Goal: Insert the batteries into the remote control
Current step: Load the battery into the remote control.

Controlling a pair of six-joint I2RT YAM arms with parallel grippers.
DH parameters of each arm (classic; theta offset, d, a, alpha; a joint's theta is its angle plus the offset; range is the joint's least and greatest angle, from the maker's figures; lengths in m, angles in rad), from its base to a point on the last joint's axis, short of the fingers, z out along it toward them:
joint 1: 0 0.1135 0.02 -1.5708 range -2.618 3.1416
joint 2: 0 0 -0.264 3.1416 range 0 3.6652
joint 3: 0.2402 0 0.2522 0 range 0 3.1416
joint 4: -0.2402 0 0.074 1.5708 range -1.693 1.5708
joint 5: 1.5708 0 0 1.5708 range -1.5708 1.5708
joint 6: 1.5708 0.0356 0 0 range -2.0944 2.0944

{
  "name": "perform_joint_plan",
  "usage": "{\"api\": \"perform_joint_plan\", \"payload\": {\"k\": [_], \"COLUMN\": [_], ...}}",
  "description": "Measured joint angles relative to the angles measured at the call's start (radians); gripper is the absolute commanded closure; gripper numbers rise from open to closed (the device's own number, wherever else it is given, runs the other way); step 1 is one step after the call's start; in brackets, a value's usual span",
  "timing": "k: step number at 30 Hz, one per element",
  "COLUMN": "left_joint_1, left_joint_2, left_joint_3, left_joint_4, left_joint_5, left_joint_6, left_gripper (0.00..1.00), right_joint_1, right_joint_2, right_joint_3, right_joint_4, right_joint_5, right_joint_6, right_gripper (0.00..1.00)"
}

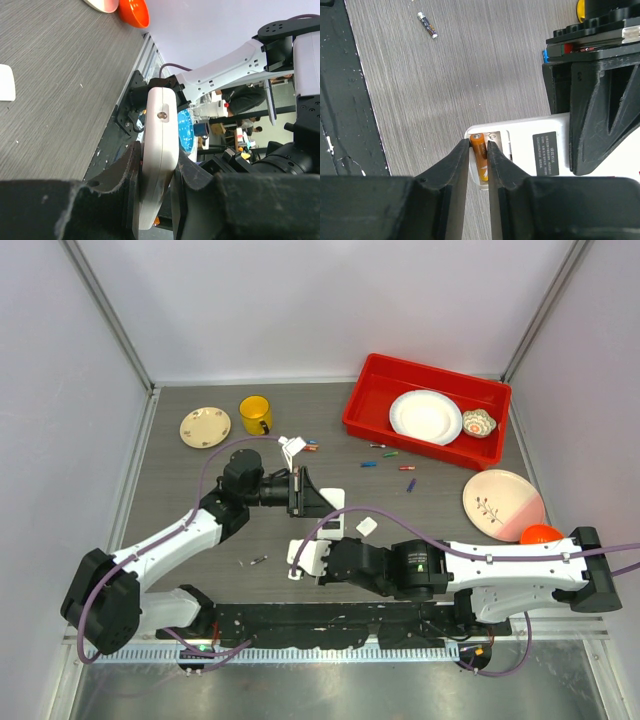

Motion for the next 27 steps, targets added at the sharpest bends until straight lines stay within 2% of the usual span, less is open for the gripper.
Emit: {"api": "perform_joint_plan", "payload": {"k": [9, 19, 27], "left_joint_1": [0.000, 0.000, 0.000], "left_joint_2": [0.000, 0.000, 0.000], "left_joint_3": [0.000, 0.000, 0.000], "left_joint_4": [0.013, 0.039, 0.044], "left_joint_5": [-0.001, -0.006, -0.019], "left_joint_6": [-0.009, -0.034, -0.049], "left_gripper": [1.00, 1.00, 1.00], "right_joint_1": [0.000, 0.001, 0.003], "right_joint_2": [0.001, 0.002, 0.002], "right_joint_3": [0.000, 0.002, 0.006], "right_joint_4": [-0.001, -0.013, -0.023], "right_joint_5": [0.008, 0.033, 0.048], "right_joint_6": [0.000, 0.004, 0.007], "right_gripper": [0.70, 0.61, 0.60]}}
